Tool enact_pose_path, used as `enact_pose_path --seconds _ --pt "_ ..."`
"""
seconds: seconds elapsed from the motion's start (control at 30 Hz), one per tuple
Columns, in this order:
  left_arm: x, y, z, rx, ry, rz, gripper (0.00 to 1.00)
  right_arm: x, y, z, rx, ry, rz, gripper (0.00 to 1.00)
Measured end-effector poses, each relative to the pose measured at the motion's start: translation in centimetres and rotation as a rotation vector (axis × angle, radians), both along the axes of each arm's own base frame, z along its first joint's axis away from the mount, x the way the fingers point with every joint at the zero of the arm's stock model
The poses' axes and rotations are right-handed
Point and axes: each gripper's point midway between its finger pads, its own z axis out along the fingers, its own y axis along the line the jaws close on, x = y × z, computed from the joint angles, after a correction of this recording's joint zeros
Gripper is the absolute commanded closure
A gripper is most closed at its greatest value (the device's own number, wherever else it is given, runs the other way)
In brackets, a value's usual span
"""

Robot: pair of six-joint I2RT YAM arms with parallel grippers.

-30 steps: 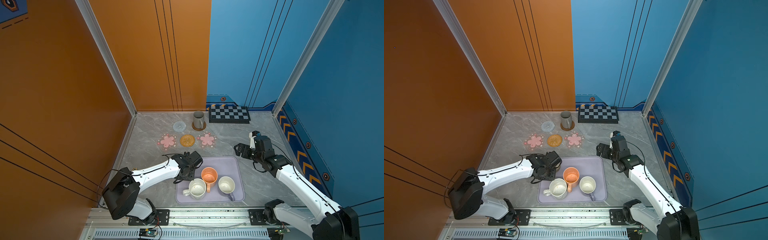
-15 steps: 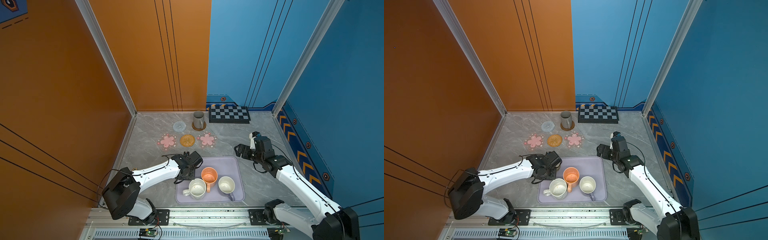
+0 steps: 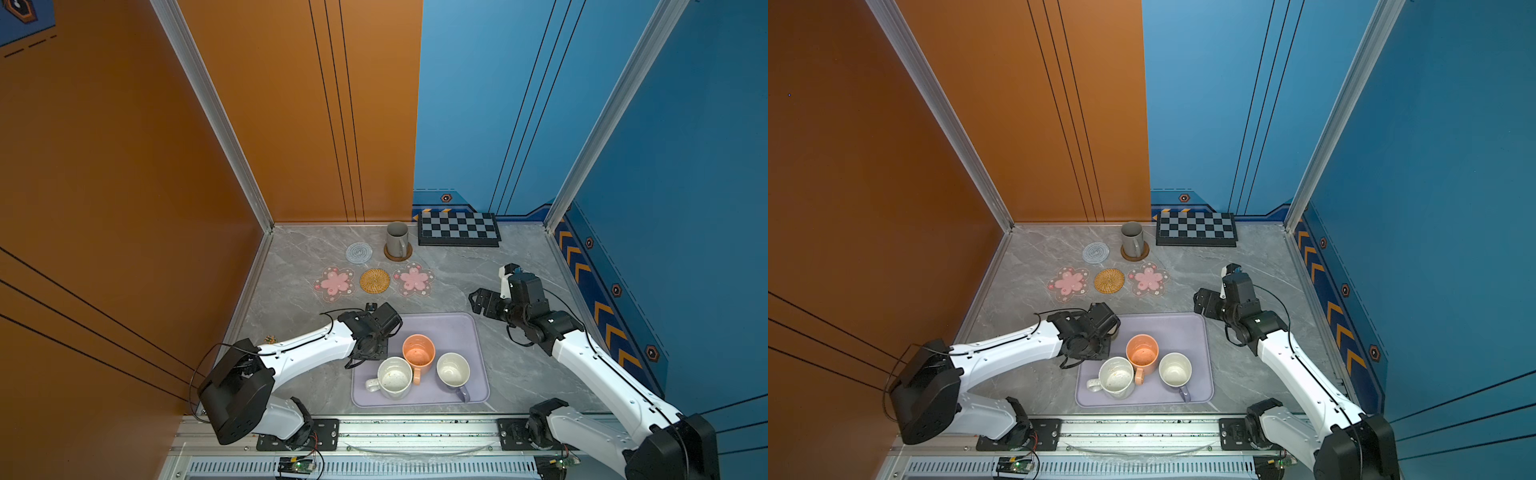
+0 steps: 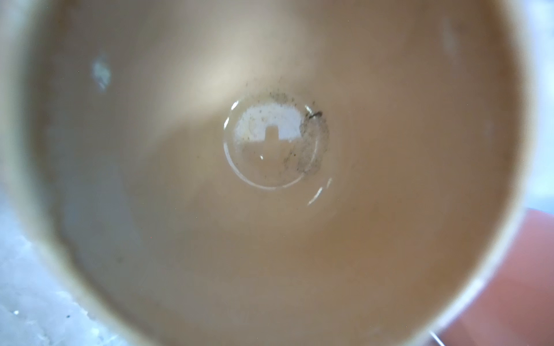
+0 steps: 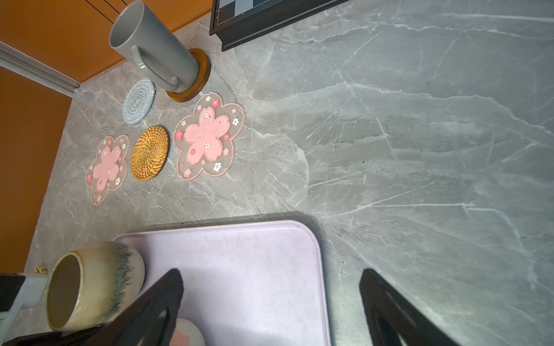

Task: Place cups on coasters
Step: Pick up the cup from the tray.

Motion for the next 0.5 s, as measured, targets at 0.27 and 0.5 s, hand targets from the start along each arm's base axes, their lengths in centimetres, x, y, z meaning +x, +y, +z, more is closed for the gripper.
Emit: enact_pose_path --seconds 0.27,0.5 --pt "-0.3 1.7 1.8 0.0 -0.005 -0.037 1.0 0.0 0.0 0.0 0.0 0.0 0.0 0.06" --pt "0.6 2.7 3.8 -0.013 -0.03 -0.055 1.0 0.1 0.0 -0.4 -0.004 0.013 0.0 0.06"
